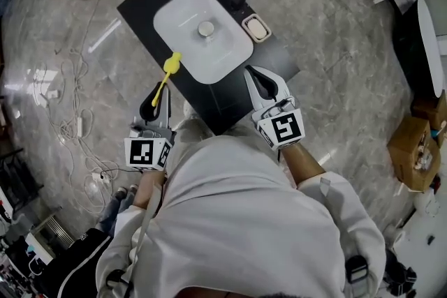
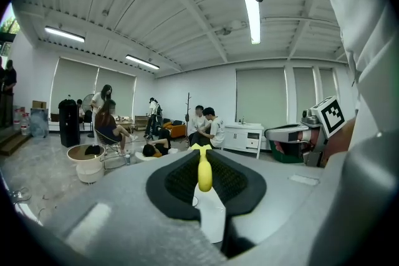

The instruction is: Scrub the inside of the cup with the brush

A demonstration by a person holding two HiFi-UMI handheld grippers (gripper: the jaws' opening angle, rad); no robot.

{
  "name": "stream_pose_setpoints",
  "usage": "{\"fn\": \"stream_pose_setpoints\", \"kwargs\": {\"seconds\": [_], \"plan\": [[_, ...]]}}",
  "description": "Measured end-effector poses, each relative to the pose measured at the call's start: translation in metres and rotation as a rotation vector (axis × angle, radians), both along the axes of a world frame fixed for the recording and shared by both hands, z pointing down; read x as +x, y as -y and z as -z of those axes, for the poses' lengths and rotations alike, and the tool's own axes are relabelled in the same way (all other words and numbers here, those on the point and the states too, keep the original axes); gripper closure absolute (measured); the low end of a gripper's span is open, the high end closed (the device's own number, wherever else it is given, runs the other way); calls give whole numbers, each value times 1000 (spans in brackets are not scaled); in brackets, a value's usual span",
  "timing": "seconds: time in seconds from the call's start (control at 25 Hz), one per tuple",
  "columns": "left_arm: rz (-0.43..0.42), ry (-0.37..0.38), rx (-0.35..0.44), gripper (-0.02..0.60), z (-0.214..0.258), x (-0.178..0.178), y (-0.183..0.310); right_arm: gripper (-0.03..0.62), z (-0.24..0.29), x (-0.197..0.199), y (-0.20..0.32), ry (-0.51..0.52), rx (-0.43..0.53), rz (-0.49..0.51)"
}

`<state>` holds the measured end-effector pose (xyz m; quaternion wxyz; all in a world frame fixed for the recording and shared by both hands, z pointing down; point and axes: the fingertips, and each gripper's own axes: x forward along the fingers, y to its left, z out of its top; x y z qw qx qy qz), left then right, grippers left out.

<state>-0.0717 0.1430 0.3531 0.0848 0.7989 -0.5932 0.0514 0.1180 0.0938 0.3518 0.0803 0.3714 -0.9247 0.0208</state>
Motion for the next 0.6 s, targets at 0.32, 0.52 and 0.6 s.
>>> {"fn": "stream_pose_setpoints", "kwargs": {"seconds": [0.32, 0.52, 0.6], "plan": [[-72, -22, -28, 545, -13, -15, 44, 591, -7, -23, 31, -22, -21, -49], [-92, -37, -31, 545, -18, -19, 58, 530, -12, -35, 38, -28, -31, -35], [-96, -40, -33, 545, -18, -20, 61, 449, -12, -37, 42, -36, -37, -29]]}}
